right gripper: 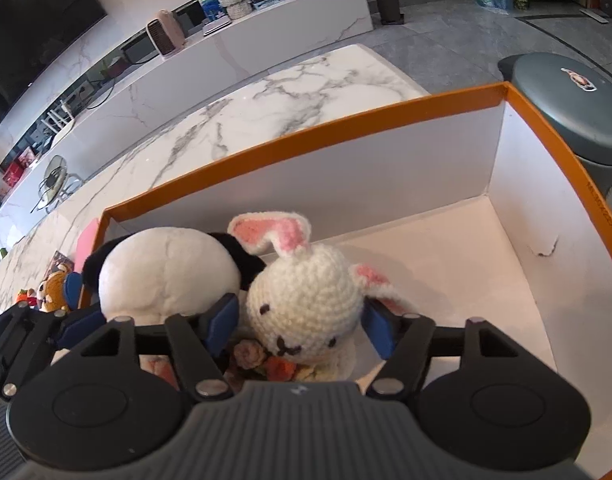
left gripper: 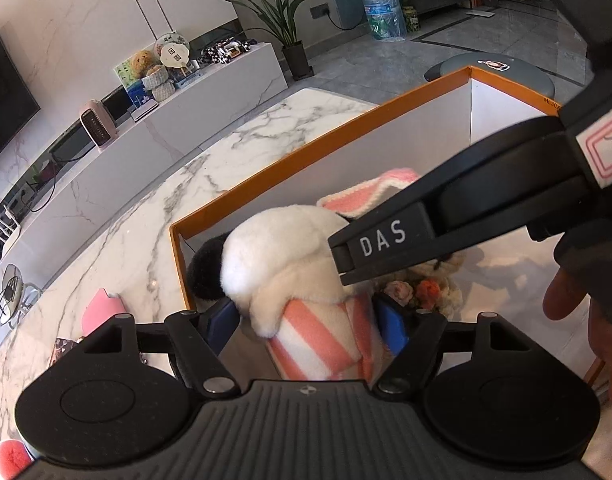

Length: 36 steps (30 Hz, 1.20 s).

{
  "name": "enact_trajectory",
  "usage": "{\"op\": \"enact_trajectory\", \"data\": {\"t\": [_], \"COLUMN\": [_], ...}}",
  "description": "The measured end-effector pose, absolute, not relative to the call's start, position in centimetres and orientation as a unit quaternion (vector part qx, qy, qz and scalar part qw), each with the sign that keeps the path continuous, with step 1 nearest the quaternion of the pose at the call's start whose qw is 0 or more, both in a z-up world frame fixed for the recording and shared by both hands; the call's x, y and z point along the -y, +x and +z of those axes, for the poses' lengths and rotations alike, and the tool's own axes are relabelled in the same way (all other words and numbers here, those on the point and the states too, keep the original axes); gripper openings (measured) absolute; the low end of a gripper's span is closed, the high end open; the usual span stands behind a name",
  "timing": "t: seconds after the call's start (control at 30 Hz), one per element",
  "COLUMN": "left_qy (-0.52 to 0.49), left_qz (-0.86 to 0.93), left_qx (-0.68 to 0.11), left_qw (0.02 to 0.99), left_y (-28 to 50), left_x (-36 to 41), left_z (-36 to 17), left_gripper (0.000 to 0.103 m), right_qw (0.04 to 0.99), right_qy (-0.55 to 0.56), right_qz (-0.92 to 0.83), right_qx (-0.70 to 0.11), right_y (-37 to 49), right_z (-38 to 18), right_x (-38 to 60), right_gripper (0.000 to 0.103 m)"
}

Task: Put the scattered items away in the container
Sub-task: 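Lower both plushes into the box and open both tools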

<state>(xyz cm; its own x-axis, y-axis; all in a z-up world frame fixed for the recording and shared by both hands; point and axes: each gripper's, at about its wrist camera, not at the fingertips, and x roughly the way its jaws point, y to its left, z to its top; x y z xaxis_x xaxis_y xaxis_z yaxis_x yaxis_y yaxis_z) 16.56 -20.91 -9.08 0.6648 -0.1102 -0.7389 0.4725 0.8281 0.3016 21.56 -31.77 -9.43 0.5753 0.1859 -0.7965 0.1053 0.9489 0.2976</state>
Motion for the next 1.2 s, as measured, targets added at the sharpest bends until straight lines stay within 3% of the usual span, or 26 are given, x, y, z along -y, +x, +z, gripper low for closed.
{"op": "enact_trajectory", "data": {"t": [0.17, 0.4, 0.57, 0.7, 1.2], "left_qy": [0.245, 0.236, 0.237, 0.216, 0.198], "left_qz": [-0.162, -0.159, -0.166, -0.174, -0.172], "left_qx": [-0.372, -0.343, -0.328, -0.336, -0.302], "left_qw": [0.881, 0.895, 0.899, 0.900, 0.916], "left_y": [16.7, 16.1, 15.8, 15.6, 12.8], "left_x": [21.0, 21.0, 21.0, 20.4, 17.7], "left_z": [-9.0, -8.0, -7.1, -6.7, -4.4], "left_gripper": [0.086, 0.086, 0.086, 0.076, 0.074], "right_qw": [0.874, 0.885, 0.891, 0.894, 0.907], "right_qy": [0.149, 0.139, 0.157, 0.174, 0.167], "right_qz": [0.021, 0.009, 0.000, -0.009, -0.023], "right_qx": [-0.462, -0.444, -0.426, -0.413, -0.387], "right_y": [21.6, 21.3, 20.7, 20.0, 15.3], "right_z": [-9.4, -8.7, -8.0, -7.4, -4.3], "right_x": [31.5, 31.5, 32.2, 32.8, 31.1], "right_gripper": [0.074, 0.089, 0.089, 0.089, 0.089]}}
